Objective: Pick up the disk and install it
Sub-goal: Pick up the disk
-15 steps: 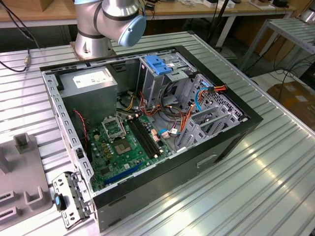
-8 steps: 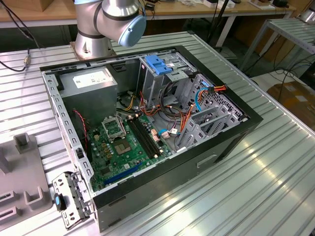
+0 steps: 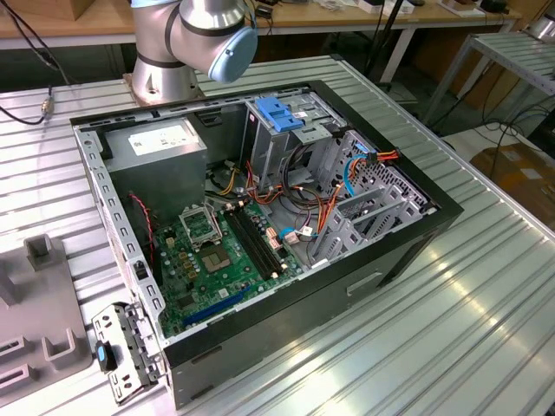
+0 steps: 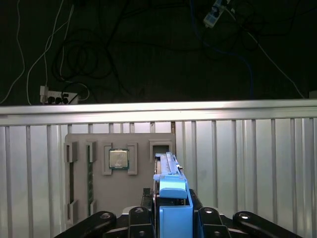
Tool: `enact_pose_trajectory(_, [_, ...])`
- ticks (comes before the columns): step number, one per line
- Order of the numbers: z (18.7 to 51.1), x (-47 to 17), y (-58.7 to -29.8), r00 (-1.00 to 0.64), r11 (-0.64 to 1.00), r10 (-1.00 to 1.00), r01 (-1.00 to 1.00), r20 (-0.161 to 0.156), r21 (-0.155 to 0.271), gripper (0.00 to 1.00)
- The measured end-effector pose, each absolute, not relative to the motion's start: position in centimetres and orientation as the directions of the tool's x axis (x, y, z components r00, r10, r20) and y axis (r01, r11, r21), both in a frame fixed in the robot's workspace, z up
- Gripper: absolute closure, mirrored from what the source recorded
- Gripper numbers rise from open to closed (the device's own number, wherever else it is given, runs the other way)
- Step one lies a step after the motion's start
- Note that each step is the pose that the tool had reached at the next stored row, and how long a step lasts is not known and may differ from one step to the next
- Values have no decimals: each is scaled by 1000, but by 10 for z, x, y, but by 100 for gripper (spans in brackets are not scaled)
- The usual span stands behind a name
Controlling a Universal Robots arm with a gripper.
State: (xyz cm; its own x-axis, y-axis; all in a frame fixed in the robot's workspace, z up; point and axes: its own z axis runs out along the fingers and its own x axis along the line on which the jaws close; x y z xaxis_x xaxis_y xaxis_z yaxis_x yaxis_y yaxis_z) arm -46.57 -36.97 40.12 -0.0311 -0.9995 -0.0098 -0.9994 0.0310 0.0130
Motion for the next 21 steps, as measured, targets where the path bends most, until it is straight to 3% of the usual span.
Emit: enact_pose_trajectory(21, [415, -466, -370, -31, 31, -999, -999, -10, 13, 63])
